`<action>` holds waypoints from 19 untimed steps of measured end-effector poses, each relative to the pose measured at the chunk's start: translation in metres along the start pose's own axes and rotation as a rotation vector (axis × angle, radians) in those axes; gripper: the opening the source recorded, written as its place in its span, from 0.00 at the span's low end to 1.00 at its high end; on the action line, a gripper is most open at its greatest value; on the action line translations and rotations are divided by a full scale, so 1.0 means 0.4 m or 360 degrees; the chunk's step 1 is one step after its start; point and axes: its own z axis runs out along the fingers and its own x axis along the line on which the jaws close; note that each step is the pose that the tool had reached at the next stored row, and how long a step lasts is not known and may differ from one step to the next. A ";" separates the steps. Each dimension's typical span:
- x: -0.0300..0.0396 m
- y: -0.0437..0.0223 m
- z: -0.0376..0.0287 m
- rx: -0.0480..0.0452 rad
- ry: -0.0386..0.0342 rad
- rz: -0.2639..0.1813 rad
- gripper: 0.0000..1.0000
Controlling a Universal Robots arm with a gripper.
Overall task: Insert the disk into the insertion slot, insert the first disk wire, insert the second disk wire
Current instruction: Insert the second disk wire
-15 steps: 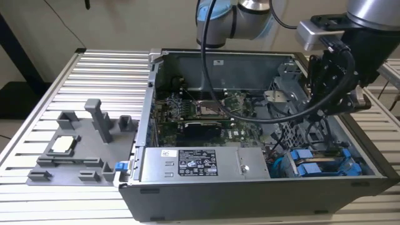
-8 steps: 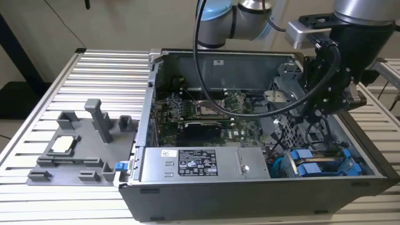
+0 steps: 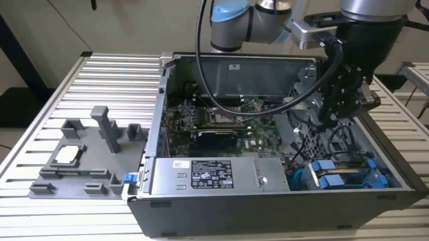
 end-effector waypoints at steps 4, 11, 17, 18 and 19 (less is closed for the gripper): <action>-0.003 0.027 -0.003 0.0033 0.0007 0.0002 0.27; -0.007 0.047 0.003 0.0054 0.0040 -0.0003 0.27; -0.008 0.052 0.006 0.0056 0.0046 -0.0026 0.27; -0.008 0.053 0.007 0.0056 0.0048 -0.0030 0.27; -0.008 0.055 0.007 0.0056 0.0051 -0.0034 0.27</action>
